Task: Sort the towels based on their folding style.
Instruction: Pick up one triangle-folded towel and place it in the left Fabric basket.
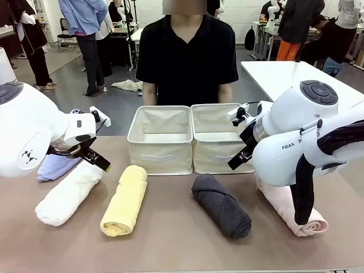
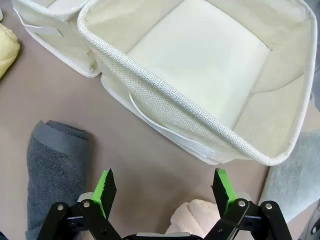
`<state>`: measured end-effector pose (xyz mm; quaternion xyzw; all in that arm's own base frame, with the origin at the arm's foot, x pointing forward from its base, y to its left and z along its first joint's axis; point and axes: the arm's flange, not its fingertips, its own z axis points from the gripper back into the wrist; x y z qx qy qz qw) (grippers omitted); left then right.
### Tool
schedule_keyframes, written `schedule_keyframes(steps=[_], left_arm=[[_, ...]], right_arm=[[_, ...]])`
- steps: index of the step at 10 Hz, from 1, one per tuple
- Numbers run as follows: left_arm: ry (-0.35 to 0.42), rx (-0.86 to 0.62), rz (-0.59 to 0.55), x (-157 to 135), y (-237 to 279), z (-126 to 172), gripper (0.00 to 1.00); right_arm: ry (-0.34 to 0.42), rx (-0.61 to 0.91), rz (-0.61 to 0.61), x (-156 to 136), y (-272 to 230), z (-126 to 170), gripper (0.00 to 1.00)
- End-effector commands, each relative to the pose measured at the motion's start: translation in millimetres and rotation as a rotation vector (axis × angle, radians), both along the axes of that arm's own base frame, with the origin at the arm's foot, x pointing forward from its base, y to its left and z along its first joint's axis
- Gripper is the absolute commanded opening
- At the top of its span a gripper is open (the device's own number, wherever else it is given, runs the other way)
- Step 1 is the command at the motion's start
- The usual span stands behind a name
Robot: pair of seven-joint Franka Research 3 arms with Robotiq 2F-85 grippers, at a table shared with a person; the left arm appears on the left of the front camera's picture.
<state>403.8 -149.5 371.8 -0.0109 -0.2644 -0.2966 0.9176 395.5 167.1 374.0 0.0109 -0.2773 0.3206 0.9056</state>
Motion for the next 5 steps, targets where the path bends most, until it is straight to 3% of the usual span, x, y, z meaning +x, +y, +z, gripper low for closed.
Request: schedule_keyframes(steps=[1, 5], left_arm=[[0.0, 0.0, 0.0, 0.0, -0.1, 0.0, 1.0], [0.0, 0.0, 0.0, 0.0, -0.1, 0.0, 1.0]], right_arm=[[0.0, 0.0, 0.0, 0.0, 0.0, 0.0, 1.0], [0.0, 0.0, 0.0, 0.0, 0.0, 0.0, 1.0]])
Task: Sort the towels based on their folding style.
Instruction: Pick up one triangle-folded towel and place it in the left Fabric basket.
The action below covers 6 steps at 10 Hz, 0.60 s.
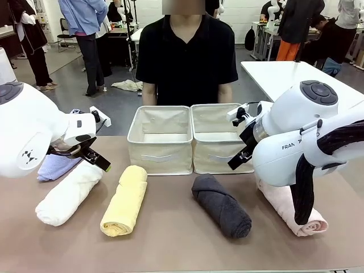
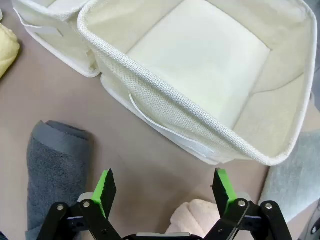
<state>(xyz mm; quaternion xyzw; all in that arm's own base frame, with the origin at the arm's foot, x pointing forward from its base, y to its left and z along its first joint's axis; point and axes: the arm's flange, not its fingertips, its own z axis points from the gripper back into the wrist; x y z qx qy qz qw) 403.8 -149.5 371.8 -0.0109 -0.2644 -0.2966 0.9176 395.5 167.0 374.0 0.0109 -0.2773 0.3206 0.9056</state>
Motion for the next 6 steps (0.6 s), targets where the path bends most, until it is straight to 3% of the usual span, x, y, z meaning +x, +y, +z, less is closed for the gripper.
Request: schedule_keyframes(steps=[1, 6], left_arm=[[0.0, 0.0, 0.0, 0.0, -0.1, 0.0, 1.0], [0.0, 0.0, 0.0, 0.0, -0.1, 0.0, 1.0]], right_arm=[[0.0, 0.0, 0.0, 0.0, 0.0, 0.0, 1.0], [0.0, 0.0, 0.0, 0.0, 0.0, 0.0, 1.0]])
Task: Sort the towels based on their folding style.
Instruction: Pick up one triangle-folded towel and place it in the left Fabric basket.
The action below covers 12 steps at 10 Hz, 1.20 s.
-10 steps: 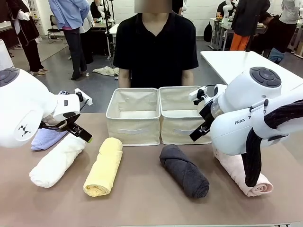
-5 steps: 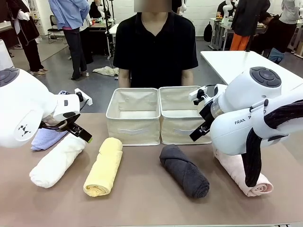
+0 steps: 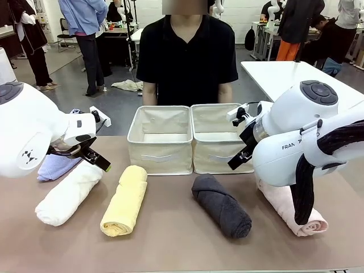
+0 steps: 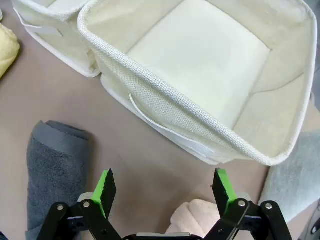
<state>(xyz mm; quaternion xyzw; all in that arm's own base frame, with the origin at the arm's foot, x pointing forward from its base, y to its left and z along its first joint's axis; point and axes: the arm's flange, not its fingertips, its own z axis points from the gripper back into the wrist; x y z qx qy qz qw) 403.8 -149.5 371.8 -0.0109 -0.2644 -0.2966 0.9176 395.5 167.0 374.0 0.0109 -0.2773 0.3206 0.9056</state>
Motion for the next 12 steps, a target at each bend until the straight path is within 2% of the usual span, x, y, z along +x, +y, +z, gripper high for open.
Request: schedule_keyframes(steps=[1, 2, 3, 5, 6, 7, 8, 10, 11, 12], left_arm=[[0.0, 0.0, 0.0, 0.0, -0.1, 0.0, 1.0], [0.0, 0.0, 0.0, 0.0, 0.0, 0.0, 1.0], [-0.056, 0.019, -0.085, -5.5, 3.4, 43.4, 1.0], [-0.072, 0.073, -0.103, -18.2, 3.4, 134.5, 1.0], [-0.112, 0.127, -0.096, -31.8, -2.7, 180.7, 1.0], [-0.134, 0.152, -0.092, -42.9, -5.3, 212.4, 1.0], [-0.112, 0.17, -0.12, -51.3, -10.1, 241.0, 1.0], [-0.122, 0.175, -0.082, -61.0, -5.9, 277.8, 1.0], [-0.126, 0.198, -0.067, -73.5, -3.4, 279.8, 1.0], [-0.13, 0.152, -0.108, -70.3, -6.5, 279.5, 1.0]], right_arm=[[0.0, 0.0, 0.0, 0.0, 0.0, 0.0, 1.0], [-0.029, -0.013, 0.007, -7.6, 3.8, 31.4, 1.0], [-0.017, -0.034, 0.02, -18.0, 8.1, 71.1, 1.0], [0.025, -0.079, 0.025, -34.4, 15.9, 151.9, 1.0], [0.011, -0.115, -0.001, -46.7, 21.2, 189.9, 1.0], [0.033, -0.159, -0.001, -59.5, 27.1, 215.9, 1.0], [0.039, -0.168, -0.009, -67.8, 30.2, 237.2, 1.0], [0.029, -0.175, -0.036, -84.0, 35.8, 265.5, 1.0], [0.023, -0.14, 0.015, -84.1, 27.6, 254.4, 1.0], [0.023, -0.14, 0.015, -84.1, 27.6, 254.4, 1.0]])
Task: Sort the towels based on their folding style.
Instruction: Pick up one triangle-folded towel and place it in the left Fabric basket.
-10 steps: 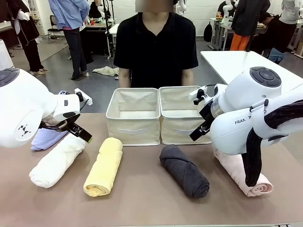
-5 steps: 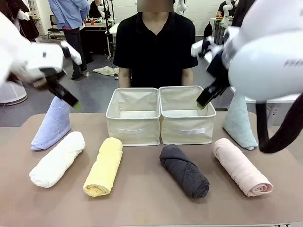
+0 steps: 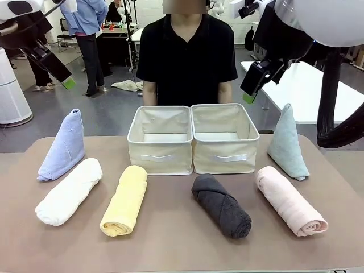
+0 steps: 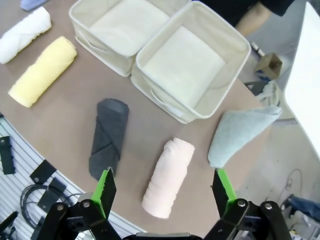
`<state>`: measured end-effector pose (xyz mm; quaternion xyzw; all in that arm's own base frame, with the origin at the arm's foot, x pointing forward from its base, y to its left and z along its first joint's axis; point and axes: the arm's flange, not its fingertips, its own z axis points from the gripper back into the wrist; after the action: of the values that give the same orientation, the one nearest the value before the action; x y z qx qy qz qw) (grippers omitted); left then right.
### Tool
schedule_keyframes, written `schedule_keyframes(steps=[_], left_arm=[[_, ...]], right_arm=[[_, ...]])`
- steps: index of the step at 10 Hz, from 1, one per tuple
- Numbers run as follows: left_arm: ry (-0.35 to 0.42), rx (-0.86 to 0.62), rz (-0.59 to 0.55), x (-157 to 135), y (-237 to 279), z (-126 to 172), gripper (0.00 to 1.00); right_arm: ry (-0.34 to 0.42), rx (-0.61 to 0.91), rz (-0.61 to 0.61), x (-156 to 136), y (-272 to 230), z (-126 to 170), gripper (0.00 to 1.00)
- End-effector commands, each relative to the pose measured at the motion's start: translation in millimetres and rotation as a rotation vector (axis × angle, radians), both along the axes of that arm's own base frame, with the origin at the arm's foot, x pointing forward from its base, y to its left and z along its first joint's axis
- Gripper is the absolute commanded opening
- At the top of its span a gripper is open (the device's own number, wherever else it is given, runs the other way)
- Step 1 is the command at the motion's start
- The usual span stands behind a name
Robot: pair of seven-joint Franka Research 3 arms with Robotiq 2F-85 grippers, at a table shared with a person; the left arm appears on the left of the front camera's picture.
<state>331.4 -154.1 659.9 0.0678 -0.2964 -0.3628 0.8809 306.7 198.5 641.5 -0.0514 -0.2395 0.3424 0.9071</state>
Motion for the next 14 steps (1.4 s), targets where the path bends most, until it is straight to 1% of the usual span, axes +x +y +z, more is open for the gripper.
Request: schedule_keyframes(steps=[1, 4, 5, 6, 7, 8, 9, 10, 12, 13, 14], left_arm=[[-0.003, -0.008, -0.008, 2.2, -1.9, -8.6, 1.0], [-0.003, -0.008, -0.008, 2.2, -1.9, -8.6, 1.0], [0.007, 0.001, -0.002, 2.4, -1.2, -5.1, 1.0], [0.257, -0.153, -0.18, 17.4, 28.2, -6.3, 1.0], [0.354, -0.27, -0.292, 26.6, 56.6, -8.1, 1.0], [0.436, -0.345, -0.387, 29.7, 80.4, -10.7, 1.0], [0.469, -0.407, -0.445, 33.1, 101.8, -4.1, 1.0], [0.466, -0.464, -0.492, 39.0, 125.4, 1.4, 1.0], [0.417, -0.609, -0.487, 39.1, 182.6, -5.5, 1.0], [0.389, -0.662, -0.501, 39.8, 210.5, -5.6, 1.0], [0.343, -0.694, -0.496, 27.0, 234.7, -4.4, 1.0]], right_arm=[[-0.005, 0.009, 0.011, 4.7, -3.9, -13.1, 1.0], [-0.005, 0.009, 0.011, 4.7, -3.9, -13.1, 1.0], [0.01, -0.002, -0.003, 3.0, -1.7, -8.8, 1.0], [0.222, 0.223, 0.273, 5.5, -31.9, -6.7, 1.0], [0.297, 0.398, 0.42, 9.5, -68.4, -4.3, 1.0], [0.415, 0.547, 0.56, 15.5, -107.8, -6.9, 1.0], [0.472, 0.674, 0.667, 23.4, -138.3, -8.5, 1.0], [0.45, 0.782, 0.698, 33.4, -171.1, -11.6, 1.0], [0.424, 0.919, 0.678, 42.4, -235.7, -33.4, 1.0], [0.397, 0.981, 0.694, 39.5, -261.0, -40.2, 1.0], [0.355, 1.006, 0.691, 30.0, -280.8, -44.8, 1.0]])
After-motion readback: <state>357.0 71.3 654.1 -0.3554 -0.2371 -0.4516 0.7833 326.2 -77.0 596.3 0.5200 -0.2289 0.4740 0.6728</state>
